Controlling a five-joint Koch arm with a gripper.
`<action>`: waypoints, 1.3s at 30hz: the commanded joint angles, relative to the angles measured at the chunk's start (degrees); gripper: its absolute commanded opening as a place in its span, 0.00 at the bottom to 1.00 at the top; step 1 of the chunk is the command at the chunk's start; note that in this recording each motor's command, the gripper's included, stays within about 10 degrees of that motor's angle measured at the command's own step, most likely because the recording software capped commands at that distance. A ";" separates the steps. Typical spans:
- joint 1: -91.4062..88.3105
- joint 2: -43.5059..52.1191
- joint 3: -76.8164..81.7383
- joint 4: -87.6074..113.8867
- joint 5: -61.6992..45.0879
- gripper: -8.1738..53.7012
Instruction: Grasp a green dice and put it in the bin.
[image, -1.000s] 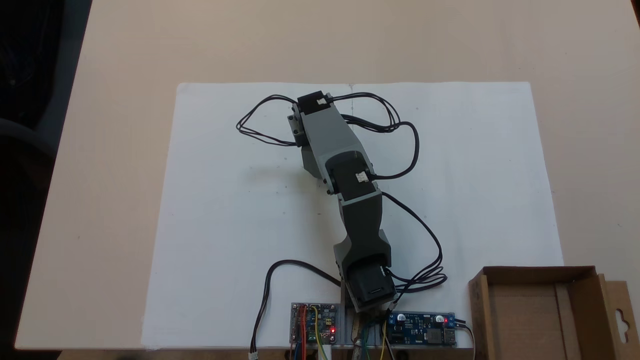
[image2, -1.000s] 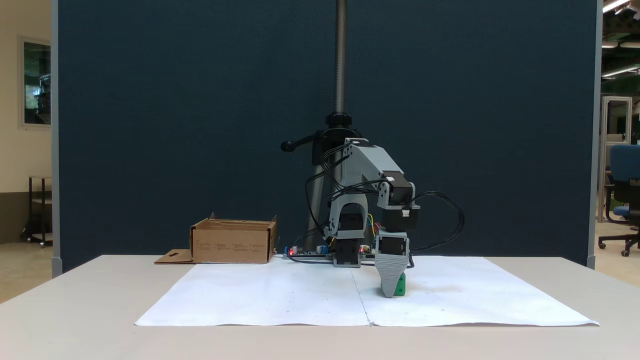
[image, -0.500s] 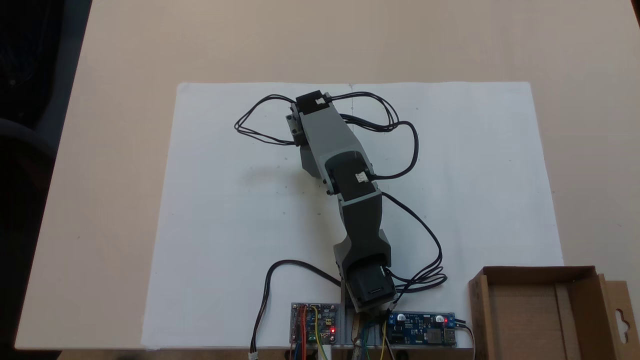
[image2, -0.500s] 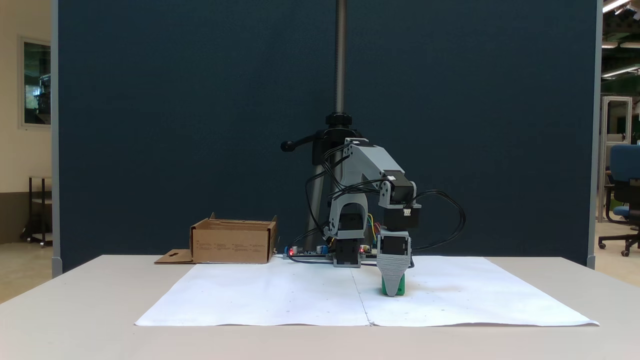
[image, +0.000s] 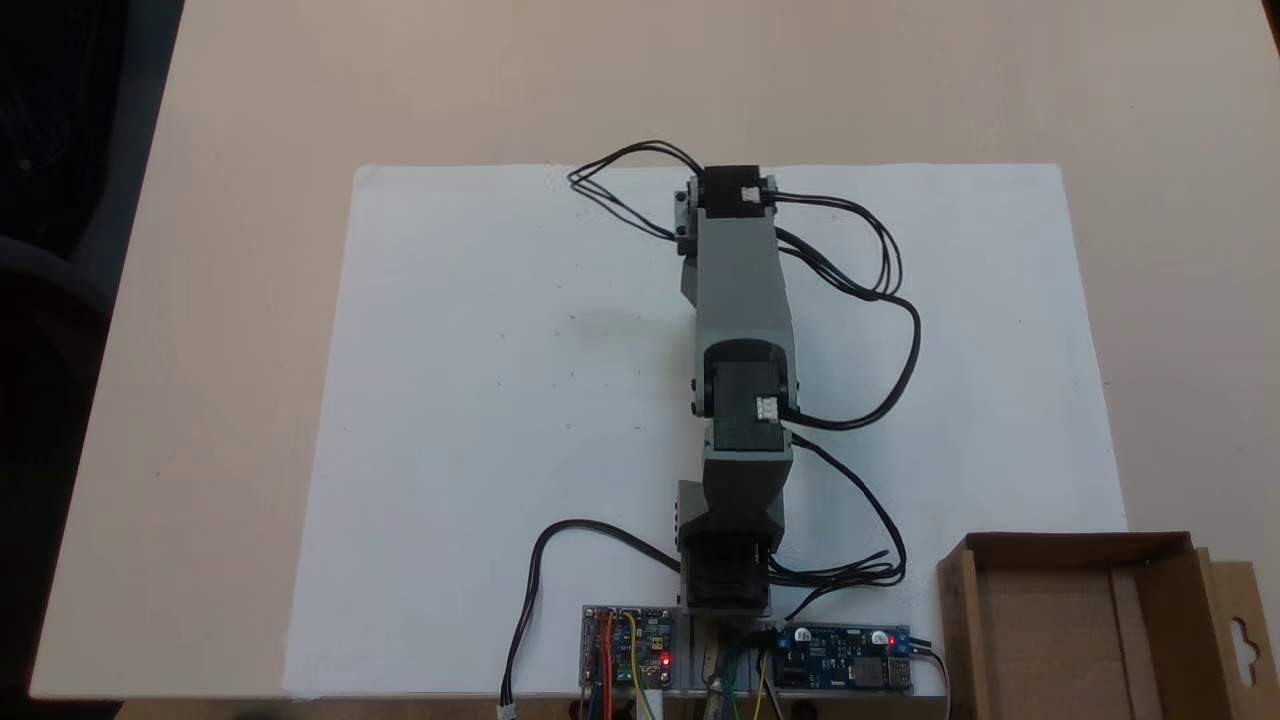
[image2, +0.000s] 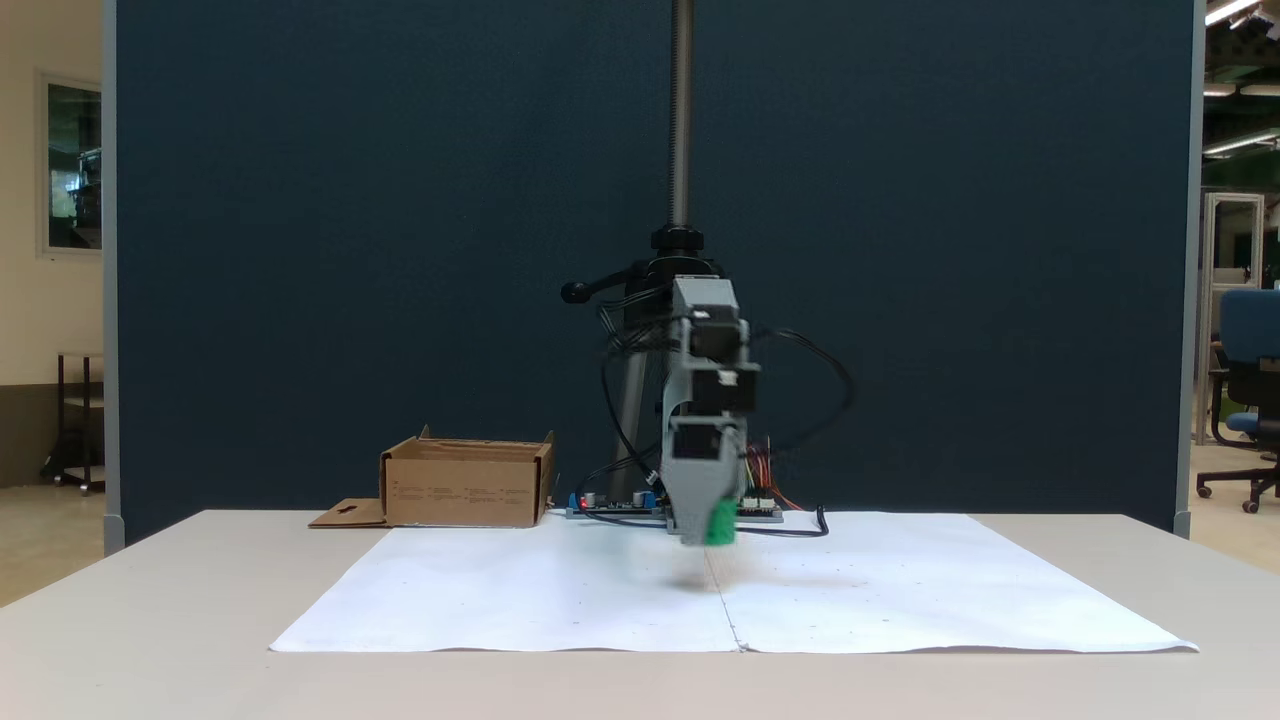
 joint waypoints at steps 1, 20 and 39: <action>4.31 4.13 -4.66 -2.90 -0.70 0.32; 44.65 15.47 -7.65 -20.39 -21.45 0.32; 79.80 15.82 -7.47 -20.83 -35.77 0.32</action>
